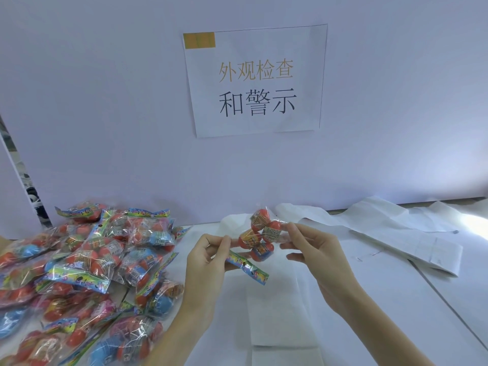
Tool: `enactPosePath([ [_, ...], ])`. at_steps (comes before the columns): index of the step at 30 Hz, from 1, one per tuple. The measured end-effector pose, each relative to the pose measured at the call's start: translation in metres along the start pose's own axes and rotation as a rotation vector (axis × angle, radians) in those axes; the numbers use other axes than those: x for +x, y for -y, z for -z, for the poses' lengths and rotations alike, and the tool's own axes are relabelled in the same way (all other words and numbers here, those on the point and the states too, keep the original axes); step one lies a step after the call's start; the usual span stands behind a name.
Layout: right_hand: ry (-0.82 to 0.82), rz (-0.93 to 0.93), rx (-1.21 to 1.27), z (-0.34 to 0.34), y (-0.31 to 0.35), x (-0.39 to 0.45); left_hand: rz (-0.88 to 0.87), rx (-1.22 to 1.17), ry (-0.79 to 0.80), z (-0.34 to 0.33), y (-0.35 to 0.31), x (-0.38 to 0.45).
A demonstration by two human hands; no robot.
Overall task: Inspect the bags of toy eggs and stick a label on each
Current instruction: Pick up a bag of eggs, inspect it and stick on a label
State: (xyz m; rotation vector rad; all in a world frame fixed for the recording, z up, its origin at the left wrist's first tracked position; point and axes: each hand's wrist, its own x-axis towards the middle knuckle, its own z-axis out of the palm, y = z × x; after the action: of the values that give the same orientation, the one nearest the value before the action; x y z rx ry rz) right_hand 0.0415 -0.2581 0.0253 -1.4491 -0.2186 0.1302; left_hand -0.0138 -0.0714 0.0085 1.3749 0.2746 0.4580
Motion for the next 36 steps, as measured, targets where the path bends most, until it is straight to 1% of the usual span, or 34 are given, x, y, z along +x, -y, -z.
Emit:
enactPosePath([
  [4,0.047,0.025,-0.031,0.0019,0.0023,-0.0018,-0.087,0.110,0.116,0.0021,-0.0008,-0.0033],
  [7,0.093,0.026,-0.070,0.0004,0.0014,-0.0022,-0.131,0.130,0.220,0.0004,-0.0038,-0.0054],
  [8,0.104,0.023,-0.073,-0.0005,0.0007,-0.0021,-0.138,0.130,0.231,-0.0008,-0.0049,-0.0065],
  [11,0.105,0.024,-0.082,-0.0003,0.0010,-0.0020,-0.118,0.112,0.181,-0.0020,-0.0026,-0.0057],
  [14,0.078,0.068,-0.142,0.0018,0.0022,-0.0016,-0.070,0.066,0.158,-0.0012,-0.0024,-0.0048],
  [17,0.040,0.132,-0.207,0.0032,0.0037,-0.0028,-0.108,0.094,0.091,-0.0027,-0.0030,-0.0054],
  [18,0.057,0.130,-0.175,0.0034,0.0052,-0.0045,-0.147,0.125,0.068,-0.0026,-0.0033,-0.0058],
  [20,0.151,0.101,-0.037,0.0024,0.0079,-0.0076,-0.229,0.146,0.078,-0.0016,-0.0044,-0.0064],
  [22,0.215,0.080,0.096,-0.0001,0.0090,-0.0093,-0.290,0.121,0.144,0.0010,-0.0059,-0.0072],
  [24,0.197,0.097,0.156,-0.0028,0.0087,-0.0092,-0.297,0.105,0.233,0.0036,-0.0063,-0.0066],
  [26,0.150,0.129,0.161,-0.0035,0.0068,-0.0076,-0.282,0.051,0.301,0.0043,-0.0053,-0.0067],
  [27,0.136,0.146,0.146,-0.0030,0.0057,-0.0070,-0.266,0.010,0.306,0.0034,-0.0044,-0.0071],
  [28,0.132,0.162,0.124,-0.0023,0.0043,-0.0065,-0.246,-0.028,0.284,0.0019,-0.0038,-0.0074],
  [31,0.165,0.205,0.033,-0.0013,0.0015,-0.0059,-0.167,-0.114,0.145,-0.0027,-0.0028,-0.0064],
  [33,0.206,0.240,-0.077,-0.0006,0.0002,-0.0050,-0.092,-0.122,0.100,-0.0011,-0.0022,-0.0041],
  [34,0.225,0.254,-0.132,-0.0003,-0.0001,-0.0045,-0.042,-0.126,0.108,0.0005,-0.0027,-0.0028],
  [36,0.259,0.263,-0.206,0.0004,0.0007,-0.0043,0.039,-0.139,0.174,0.0029,-0.0042,-0.0005],
])
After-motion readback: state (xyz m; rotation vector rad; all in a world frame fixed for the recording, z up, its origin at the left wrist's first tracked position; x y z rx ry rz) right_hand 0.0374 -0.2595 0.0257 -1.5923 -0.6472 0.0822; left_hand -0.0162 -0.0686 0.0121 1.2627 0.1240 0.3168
